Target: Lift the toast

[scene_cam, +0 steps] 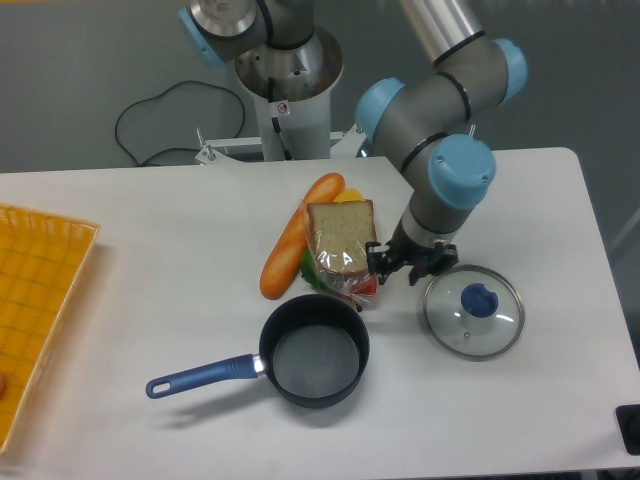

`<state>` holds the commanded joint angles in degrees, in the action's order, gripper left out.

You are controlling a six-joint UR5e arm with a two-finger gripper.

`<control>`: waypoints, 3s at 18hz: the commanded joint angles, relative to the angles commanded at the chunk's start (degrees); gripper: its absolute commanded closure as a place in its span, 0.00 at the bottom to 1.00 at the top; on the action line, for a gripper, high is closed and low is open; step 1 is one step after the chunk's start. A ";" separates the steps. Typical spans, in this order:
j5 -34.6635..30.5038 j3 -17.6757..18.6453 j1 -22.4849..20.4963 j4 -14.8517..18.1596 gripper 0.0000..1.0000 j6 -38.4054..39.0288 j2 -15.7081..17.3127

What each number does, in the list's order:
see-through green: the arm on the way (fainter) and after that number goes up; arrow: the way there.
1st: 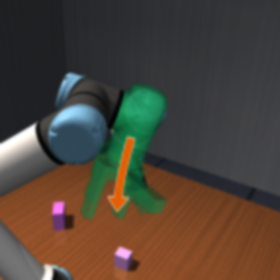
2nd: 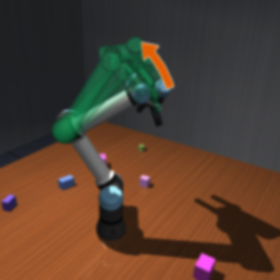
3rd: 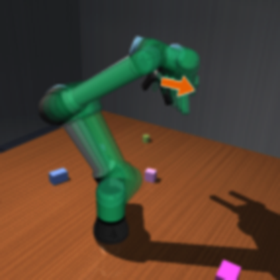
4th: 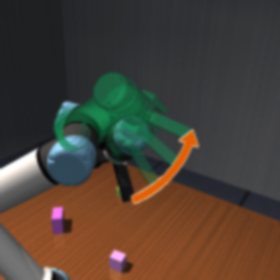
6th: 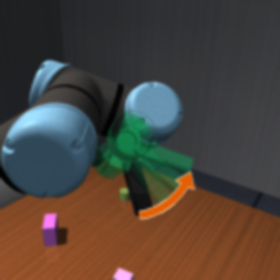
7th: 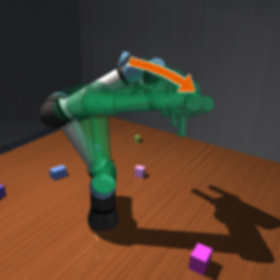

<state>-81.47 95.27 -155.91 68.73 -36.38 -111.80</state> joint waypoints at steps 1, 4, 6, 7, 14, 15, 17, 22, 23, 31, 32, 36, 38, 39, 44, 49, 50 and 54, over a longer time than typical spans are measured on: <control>0.44 0.09 -0.44 0.00 0.09 0.00 0.00; 2.63 0.09 -0.62 0.62 0.09 0.43 0.18; 3.77 0.00 -0.62 0.70 0.09 0.44 0.26; 4.39 -0.09 -0.88 0.70 0.09 0.26 0.26; 10.89 -1.66 -3.43 3.94 0.09 -0.96 -0.79; 11.16 -2.37 -3.96 5.52 0.09 -2.62 -0.97; 13.08 -2.72 -5.01 7.03 0.09 -4.83 -1.23; 16.95 -3.26 -4.40 7.82 0.09 -5.10 -2.20; 17.92 -3.16 -4.31 7.74 0.09 -5.10 -2.46; 20.48 -2.90 -3.26 13.17 0.08 -5.98 -3.34; 20.57 -2.90 -3.26 13.97 0.08 -5.98 -3.60; 20.22 -3.25 -4.39 15.72 0.07 -5.89 -4.66; 20.13 -4.21 -5.45 19.58 0.07 -6.07 -4.66; 20.04 -4.48 -5.80 20.73 0.07 -5.98 -4.57; 19.95 -3.69 -7.65 22.33 0.07 -5.89 -4.57; 19.95 -1.41 -8.70 22.50 0.08 -5.98 -4.48; 19.95 -0.62 -8.88 22.41 0.08 -6.07 -4.48; 20.39 2.80 -9.67 22.41 0.08 -6.07 -4.04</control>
<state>-61.09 98.07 -165.58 91.14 -42.45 -115.84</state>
